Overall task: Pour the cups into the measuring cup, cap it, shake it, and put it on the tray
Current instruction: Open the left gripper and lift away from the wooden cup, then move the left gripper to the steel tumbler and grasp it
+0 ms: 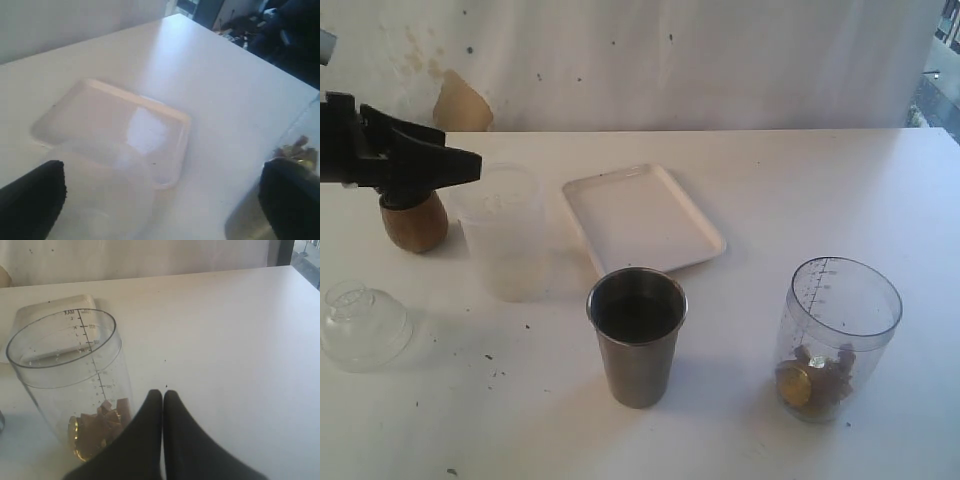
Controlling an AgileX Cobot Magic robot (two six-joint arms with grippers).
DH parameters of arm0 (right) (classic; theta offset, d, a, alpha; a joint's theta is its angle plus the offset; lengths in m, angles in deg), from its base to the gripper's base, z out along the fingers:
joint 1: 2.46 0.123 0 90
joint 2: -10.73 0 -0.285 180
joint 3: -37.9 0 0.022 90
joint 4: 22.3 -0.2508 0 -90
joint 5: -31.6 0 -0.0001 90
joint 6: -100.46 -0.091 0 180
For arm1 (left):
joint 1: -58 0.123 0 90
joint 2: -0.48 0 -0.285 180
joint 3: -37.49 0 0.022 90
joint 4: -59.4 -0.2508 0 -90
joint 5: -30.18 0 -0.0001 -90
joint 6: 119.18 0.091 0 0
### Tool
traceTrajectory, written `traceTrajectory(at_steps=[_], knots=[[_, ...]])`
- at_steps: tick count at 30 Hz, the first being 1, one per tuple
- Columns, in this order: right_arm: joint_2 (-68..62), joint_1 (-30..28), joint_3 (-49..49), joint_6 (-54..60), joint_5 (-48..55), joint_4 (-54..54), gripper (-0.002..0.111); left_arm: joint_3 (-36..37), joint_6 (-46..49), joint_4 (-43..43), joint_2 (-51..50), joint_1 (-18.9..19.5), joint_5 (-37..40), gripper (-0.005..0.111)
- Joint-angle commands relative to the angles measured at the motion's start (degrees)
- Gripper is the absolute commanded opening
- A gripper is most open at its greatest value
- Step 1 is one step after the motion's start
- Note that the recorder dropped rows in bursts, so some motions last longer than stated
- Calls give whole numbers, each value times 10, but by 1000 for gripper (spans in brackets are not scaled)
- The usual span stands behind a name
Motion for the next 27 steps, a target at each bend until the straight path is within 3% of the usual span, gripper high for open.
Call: traceTrajectory(at_steps=[1,10,27], knots=[[3,3,3,-1,-1,0,0,31,14,-5,4,-48,-18,105],[3,3,3,-1,-1,0,0,107,211,57,-3,-223,169,105],[3,3,3,-1,-1,0,0,126,294,120,-118,-236,72,105]])
